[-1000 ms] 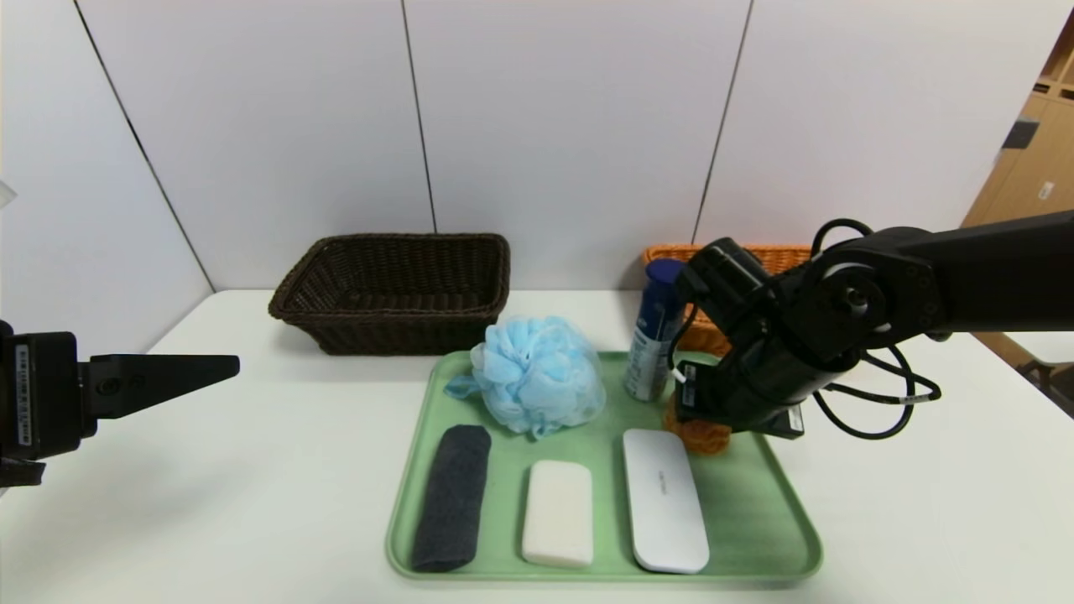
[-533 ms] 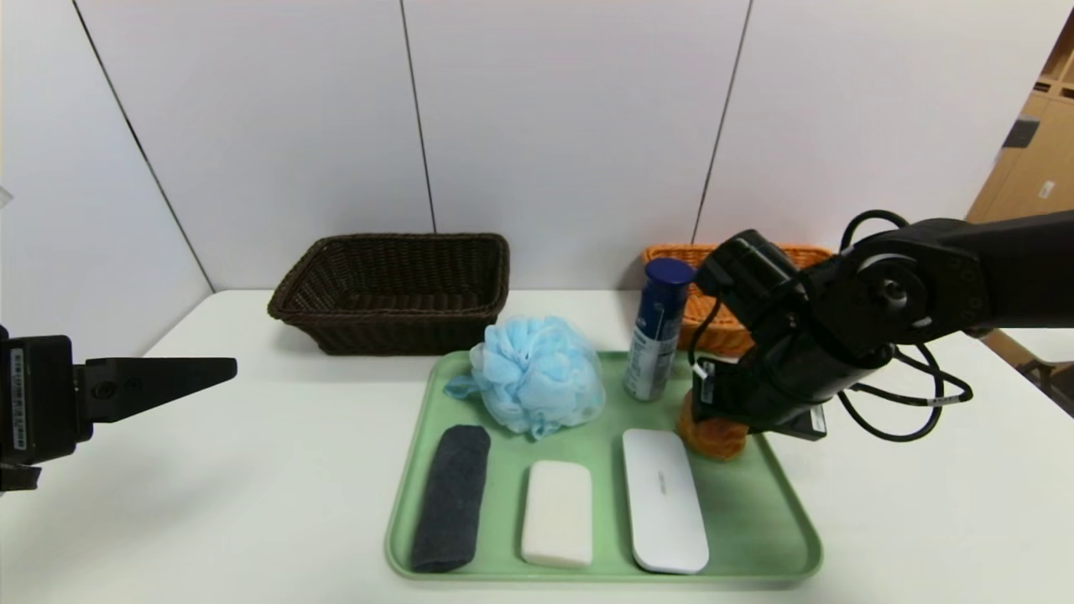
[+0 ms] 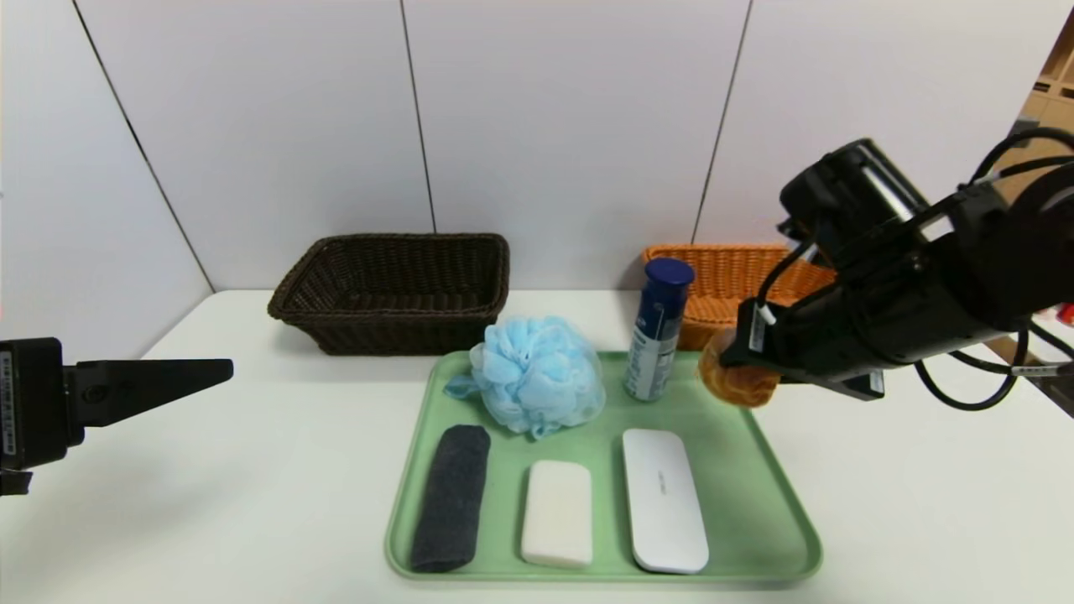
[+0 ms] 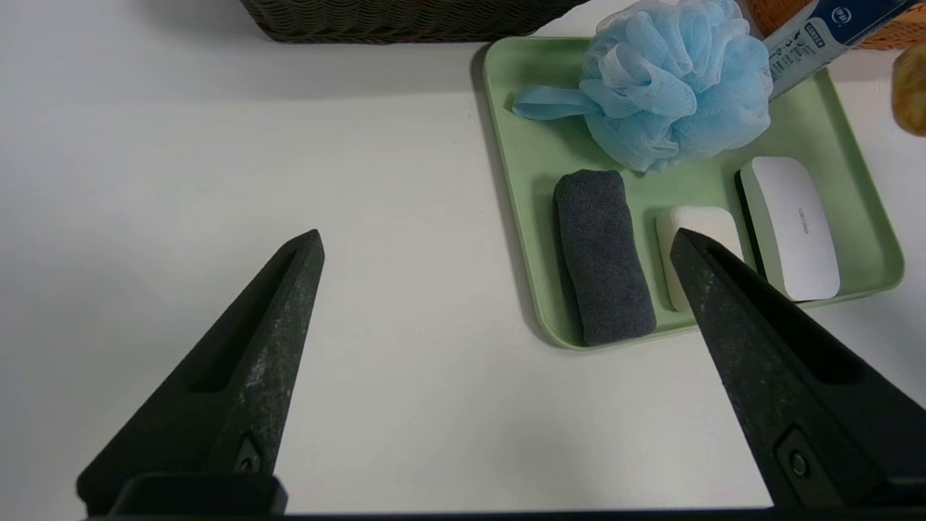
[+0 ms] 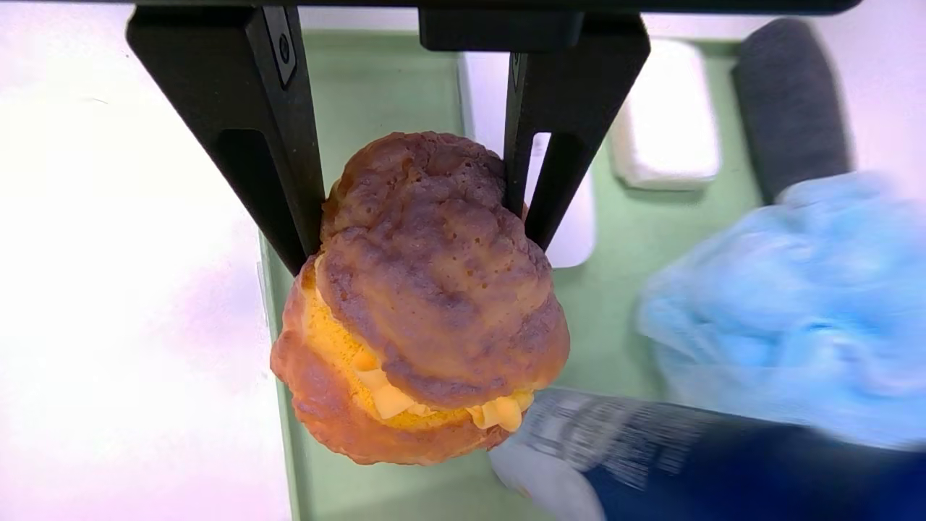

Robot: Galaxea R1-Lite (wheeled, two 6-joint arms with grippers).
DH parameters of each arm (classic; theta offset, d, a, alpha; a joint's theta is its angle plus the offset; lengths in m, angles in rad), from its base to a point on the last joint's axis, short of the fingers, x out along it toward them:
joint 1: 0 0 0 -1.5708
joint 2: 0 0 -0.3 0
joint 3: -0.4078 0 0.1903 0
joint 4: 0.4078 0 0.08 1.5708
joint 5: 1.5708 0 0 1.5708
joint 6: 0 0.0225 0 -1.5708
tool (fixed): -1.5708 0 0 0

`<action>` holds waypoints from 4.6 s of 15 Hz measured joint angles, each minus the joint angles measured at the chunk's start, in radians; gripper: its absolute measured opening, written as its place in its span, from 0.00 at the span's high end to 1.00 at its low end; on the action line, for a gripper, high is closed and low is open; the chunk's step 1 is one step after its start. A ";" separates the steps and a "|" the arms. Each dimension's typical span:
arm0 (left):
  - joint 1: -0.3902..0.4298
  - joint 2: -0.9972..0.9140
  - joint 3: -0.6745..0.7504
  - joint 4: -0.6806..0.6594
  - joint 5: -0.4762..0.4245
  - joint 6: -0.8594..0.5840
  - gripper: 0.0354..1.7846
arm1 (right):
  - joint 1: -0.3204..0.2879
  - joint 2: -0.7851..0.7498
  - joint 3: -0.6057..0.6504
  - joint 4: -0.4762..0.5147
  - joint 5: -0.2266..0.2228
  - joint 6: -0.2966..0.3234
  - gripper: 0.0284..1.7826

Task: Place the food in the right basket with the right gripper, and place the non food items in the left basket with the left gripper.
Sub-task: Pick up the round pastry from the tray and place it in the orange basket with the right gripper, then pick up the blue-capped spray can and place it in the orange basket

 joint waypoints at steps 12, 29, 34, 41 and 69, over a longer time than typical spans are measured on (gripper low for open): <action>0.000 0.009 -0.003 -0.007 0.000 -0.001 0.06 | -0.435 0.163 -0.453 -0.010 0.132 -0.136 0.61; 0.000 0.080 -0.006 -0.013 0.000 0.000 0.06 | -0.511 0.510 -0.561 -0.144 0.141 -0.171 0.34; 0.000 0.082 -0.004 -0.013 0.000 0.000 0.06 | -0.502 0.474 -0.562 -0.114 0.183 -0.162 0.20; -0.004 0.063 -0.002 -0.004 0.000 0.000 0.06 | -0.479 0.371 -0.561 0.004 0.188 -0.153 0.10; -0.003 0.023 0.027 0.030 0.007 0.000 0.06 | 0.134 -0.304 0.494 -0.546 0.098 -0.331 0.05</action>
